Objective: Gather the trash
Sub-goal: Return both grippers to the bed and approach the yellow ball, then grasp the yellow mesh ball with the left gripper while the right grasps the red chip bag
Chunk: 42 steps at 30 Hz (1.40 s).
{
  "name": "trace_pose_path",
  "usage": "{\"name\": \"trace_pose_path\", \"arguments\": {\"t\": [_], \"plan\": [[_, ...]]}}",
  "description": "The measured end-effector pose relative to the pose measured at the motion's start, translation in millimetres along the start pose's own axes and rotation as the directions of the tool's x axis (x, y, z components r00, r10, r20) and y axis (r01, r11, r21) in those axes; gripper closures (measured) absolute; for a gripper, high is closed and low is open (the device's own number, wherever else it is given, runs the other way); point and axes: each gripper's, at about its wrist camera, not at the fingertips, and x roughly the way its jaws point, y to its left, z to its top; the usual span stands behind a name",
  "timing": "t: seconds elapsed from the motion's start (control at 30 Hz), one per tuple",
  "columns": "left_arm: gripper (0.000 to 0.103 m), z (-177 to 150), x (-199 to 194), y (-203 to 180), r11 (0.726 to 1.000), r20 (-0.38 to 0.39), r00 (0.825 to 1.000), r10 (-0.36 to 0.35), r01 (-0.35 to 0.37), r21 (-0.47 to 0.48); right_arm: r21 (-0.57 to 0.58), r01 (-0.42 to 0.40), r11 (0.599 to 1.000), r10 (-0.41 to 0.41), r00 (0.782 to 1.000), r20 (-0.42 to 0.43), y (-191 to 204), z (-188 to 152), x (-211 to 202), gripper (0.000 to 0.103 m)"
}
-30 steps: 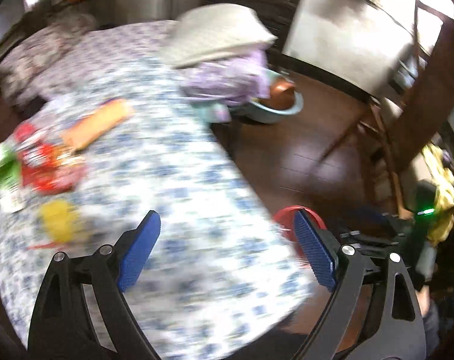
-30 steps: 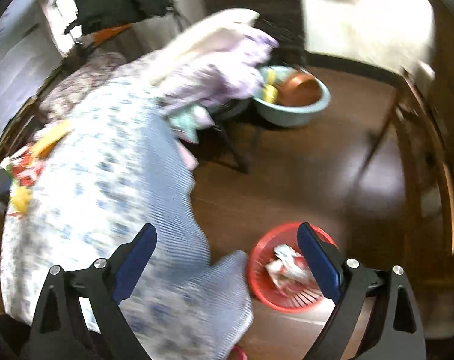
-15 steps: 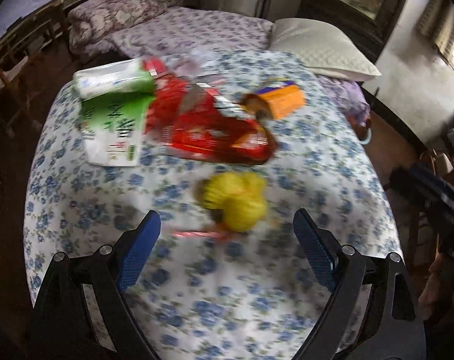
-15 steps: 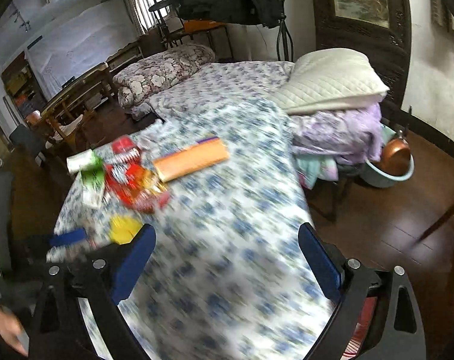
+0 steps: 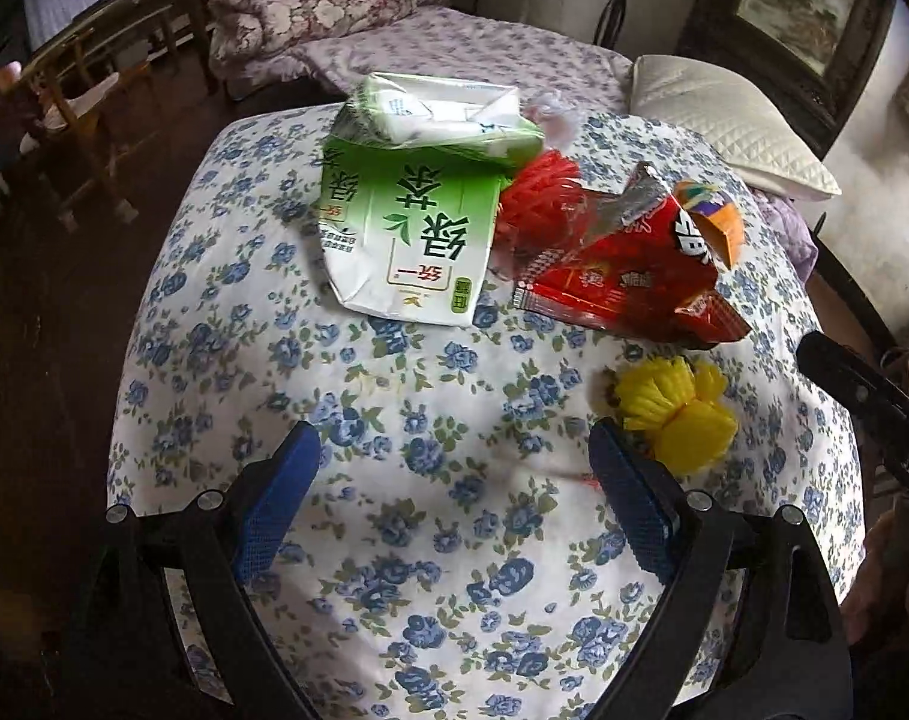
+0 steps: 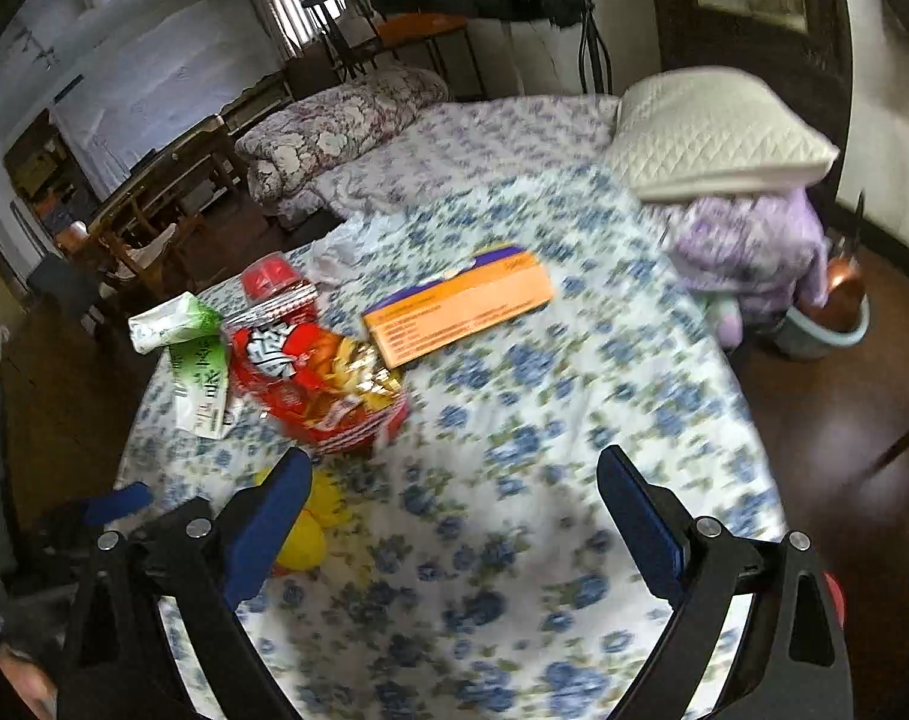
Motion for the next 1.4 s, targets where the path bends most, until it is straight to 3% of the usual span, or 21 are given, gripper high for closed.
{"name": "trace_pose_path", "arguments": {"t": [0.07,0.17,0.3,0.4,0.5,0.73,0.8,0.9,0.97,1.07,1.23,1.4], "plan": [[0.015,0,-4,-2,1.0,0.013,1.0,-0.011,0.011,-0.003,-0.008,0.037,0.999,-0.037,0.999,0.018,-6,0,-1,0.009],[0.014,-1,-8,-13,0.999,0.027,0.999,-0.042,0.042,0.01,0.039,0.018,0.999,-0.018,1.0,0.002,-19,2,0,0.009],[0.014,-4,-4,-39,0.988,-0.002,0.988,-0.153,0.153,0.02,0.063,0.032,0.997,-0.034,0.999,0.019,-26,4,-5,0.009],[0.014,-4,3,-58,0.99,-0.004,0.992,-0.125,0.125,0.064,0.064,0.036,0.997,-0.039,0.998,0.043,-26,5,-11,0.009],[0.014,-2,15,-65,0.988,-0.024,0.989,-0.144,0.145,0.05,0.079,0.047,0.996,-0.051,0.998,0.045,-29,5,-10,0.009],[0.031,-2,30,-75,0.995,-0.009,0.998,-0.068,0.069,0.076,0.121,0.025,0.992,-0.031,0.998,0.052,-32,6,-14,0.009],[0.049,-2,29,-75,0.993,0.004,0.998,-0.07,0.069,0.092,0.118,0.023,0.993,-0.029,0.998,0.051,-31,5,-13,0.009],[0.066,-1,25,-67,0.992,-0.002,0.996,-0.092,0.092,0.084,0.102,0.018,0.995,-0.024,0.998,0.053,-27,3,-13,0.009],[0.069,0,19,-58,0.994,0.007,0.996,-0.091,0.09,0.066,0.084,0.025,0.996,-0.029,0.998,0.048,-23,2,-10,0.009],[0.069,1,2,-41,0.998,0.06,0.998,-0.017,0.014,0.054,0.053,0.032,0.998,-0.034,0.999,0.031,-17,1,-6,0.009],[0.069,5,-25,-4,0.999,0.138,0.989,0.049,-0.048,-0.015,-0.015,0.029,0.999,-0.029,1.0,-0.007,-5,-3,4,0.009],[0.068,4,-29,17,0.996,0.147,0.985,0.09,-0.088,-0.022,-0.109,-0.019,0.994,0.014,0.999,-0.043,17,-4,14,0.009]]}}
